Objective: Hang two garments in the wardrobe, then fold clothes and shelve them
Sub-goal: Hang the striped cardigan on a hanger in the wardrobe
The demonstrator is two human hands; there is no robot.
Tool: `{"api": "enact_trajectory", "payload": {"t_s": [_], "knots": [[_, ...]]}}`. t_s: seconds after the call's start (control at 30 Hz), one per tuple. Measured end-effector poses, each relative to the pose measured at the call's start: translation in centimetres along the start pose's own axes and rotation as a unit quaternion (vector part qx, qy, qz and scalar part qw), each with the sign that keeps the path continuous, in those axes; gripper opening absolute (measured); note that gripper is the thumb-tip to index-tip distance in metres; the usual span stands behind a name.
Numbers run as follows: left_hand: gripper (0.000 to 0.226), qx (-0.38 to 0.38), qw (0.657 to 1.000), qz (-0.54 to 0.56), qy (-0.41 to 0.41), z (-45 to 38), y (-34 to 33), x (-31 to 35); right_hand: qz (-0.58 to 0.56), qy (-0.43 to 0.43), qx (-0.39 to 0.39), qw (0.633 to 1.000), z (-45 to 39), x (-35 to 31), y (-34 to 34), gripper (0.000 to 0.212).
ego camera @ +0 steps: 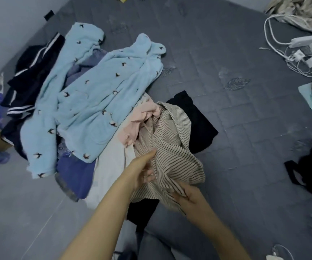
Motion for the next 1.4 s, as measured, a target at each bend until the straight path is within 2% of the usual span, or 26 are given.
{"api": "enact_trajectory", "payload": {"t_s": [0.1, 0.2, 0.3, 0.43, 0.5, 0.6, 0.7, 0.8, 0.83, 0.93, 1.03, 1.13, 1.23, 1.33, 1.4], "knots": [[0.021, 0.016, 1.000, -0.022, -0.004, -0.7, -1.0, -1.9, 0.014, -0.022, 0.019, 0.999, 2.0, 1.9, 1.3, 0.029], [0.015, -0.002, 0.999, -0.003, -0.035, 0.4, -0.4, -3.1, -0.027, -0.105, 0.045, 0.993, 3.2, 3.7, 2.6, 0.016], [0.032, -0.039, 0.996, -0.007, -0.076, 3.9, 1.7, -4.1, -0.222, -0.184, 0.044, 0.956, 3.4, 5.1, 2.7, 0.044], [0.040, -0.093, 0.987, -0.032, -0.124, 8.9, 3.5, -6.6, -0.431, -0.222, -0.006, 0.874, 1.2, 3.5, -0.5, 0.054], [0.038, -0.081, 0.984, -0.053, -0.151, 10.6, 4.1, -7.9, -0.401, -0.218, 0.011, 0.890, 0.2, 1.4, -2.6, 0.053], [0.011, -0.064, 0.978, -0.097, -0.174, 12.7, 5.6, -8.8, -0.386, -0.206, 0.088, 0.895, -0.9, -0.1, -4.5, 0.037], [0.021, -0.045, 0.978, -0.122, -0.162, 13.9, 7.8, -9.9, -0.349, -0.156, 0.157, 0.911, 0.0, -1.8, -5.3, 0.027], [0.023, 0.004, 0.986, -0.099, -0.134, 14.6, 10.1, -10.2, -0.422, -0.129, 0.150, 0.885, 2.1, -3.5, -5.5, 0.030], [0.026, 0.020, 0.985, -0.100, -0.139, 14.9, 10.7, -9.9, -0.416, -0.126, 0.148, 0.888, 3.0, -4.1, -5.3, 0.027], [0.042, 0.075, 0.956, -0.176, -0.224, 16.2, 11.8, -7.8, -0.317, -0.103, 0.154, 0.930, 6.5, -5.1, -4.1, 0.037], [0.037, 0.090, 0.922, -0.191, -0.324, 17.4, 11.2, -4.8, -0.224, -0.068, 0.157, 0.960, 10.4, -6.9, -3.0, 0.051], [0.030, 0.039, 0.877, -0.231, -0.418, 18.8, 7.7, -1.7, -0.215, 0.000, 0.178, 0.960, 14.0, -8.9, -1.2, 0.044], [0.035, -0.104, 0.819, -0.313, -0.469, 20.1, 1.9, 0.2, -0.229, 0.054, 0.202, 0.951, 16.8, -10.6, 0.1, 0.035], [0.045, -0.267, 0.759, -0.446, -0.393, 20.4, -3.7, -0.8, -0.252, 0.107, 0.235, 0.933, 19.0, -11.9, 1.6, 0.033], [0.046, -0.349, 0.760, -0.470, -0.282, 19.8, -5.7, -2.5, -0.252, 0.151, 0.264, 0.919, 20.0, -13.0, 2.8, 0.022]]}}
Point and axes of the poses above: each hand's wrist, its own z-axis away from the middle knuckle, its own y-axis out of the back of the hand, x = y × z, the point moved 2 cm from there along -z, towards the middle knuckle, and after that the axes turned 5 degrees about x, right-handed, at the moved point
